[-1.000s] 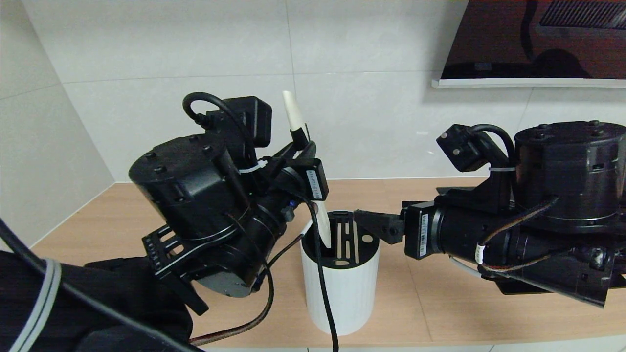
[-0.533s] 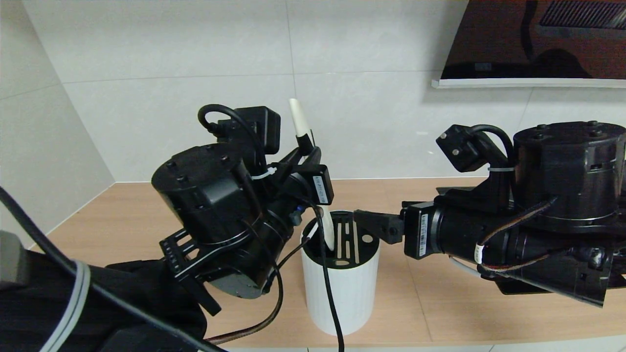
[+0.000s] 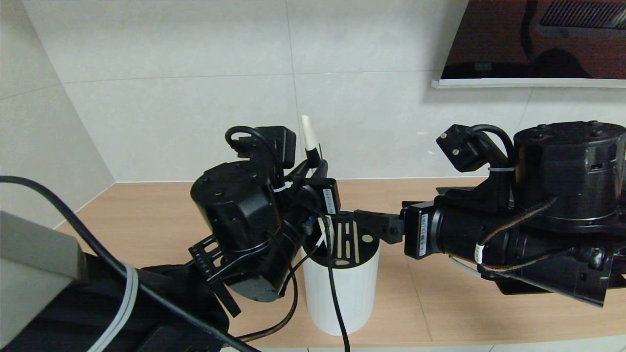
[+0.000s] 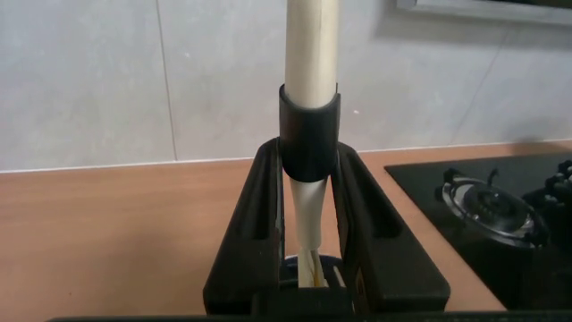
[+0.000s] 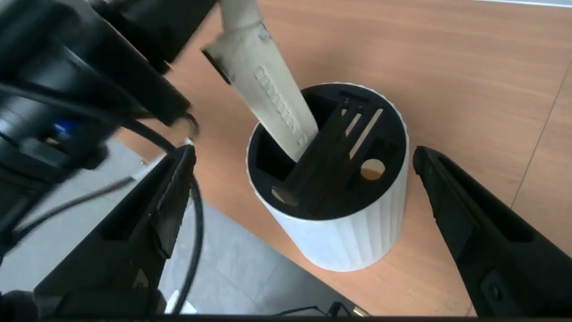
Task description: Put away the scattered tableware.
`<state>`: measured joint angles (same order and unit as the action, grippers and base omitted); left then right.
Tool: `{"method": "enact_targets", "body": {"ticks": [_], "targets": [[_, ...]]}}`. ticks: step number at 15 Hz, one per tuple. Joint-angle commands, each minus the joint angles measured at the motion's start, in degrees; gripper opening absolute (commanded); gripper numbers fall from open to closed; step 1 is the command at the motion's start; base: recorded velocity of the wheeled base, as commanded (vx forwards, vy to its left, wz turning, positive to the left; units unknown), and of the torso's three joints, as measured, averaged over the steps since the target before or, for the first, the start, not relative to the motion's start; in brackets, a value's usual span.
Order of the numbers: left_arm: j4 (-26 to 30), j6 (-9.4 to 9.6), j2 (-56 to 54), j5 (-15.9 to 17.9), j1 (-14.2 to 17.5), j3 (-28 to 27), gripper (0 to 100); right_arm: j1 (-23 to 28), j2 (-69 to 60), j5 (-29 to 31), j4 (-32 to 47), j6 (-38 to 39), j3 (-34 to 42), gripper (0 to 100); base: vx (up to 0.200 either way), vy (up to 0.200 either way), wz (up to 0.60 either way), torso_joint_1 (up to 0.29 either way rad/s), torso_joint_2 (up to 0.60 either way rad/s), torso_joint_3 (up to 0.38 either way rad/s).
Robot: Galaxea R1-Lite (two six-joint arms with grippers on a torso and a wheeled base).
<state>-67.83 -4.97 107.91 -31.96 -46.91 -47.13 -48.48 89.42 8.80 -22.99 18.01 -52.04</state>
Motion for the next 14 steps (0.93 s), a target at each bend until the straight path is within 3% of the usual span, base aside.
{"method": "enact_targets", "body": {"ticks": [1, 8, 14], "targets": [[-0.3, -0.04, 1.7, 0.0, -0.1, 0.4, 0, 0.0, 0.1, 0.0, 0.0, 0.0, 0.0, 100, 0.000, 0.000, 0.00, 0.000, 0.00, 0.000], [-4.8, 0.05, 6.5, -0.1, -0.1, 2.1, 0, 0.0, 0.1, 0.0, 0.0, 0.0, 0.0, 100, 0.000, 0.000, 0.00, 0.000, 0.00, 0.000], [-4.9, -0.04, 7.7, -0.4, -0.2, 2.1, 0, 0.0, 0.1, 0.0, 0.0, 0.0, 0.0, 100, 0.000, 0.000, 0.00, 0.000, 0.00, 0.000]]}}
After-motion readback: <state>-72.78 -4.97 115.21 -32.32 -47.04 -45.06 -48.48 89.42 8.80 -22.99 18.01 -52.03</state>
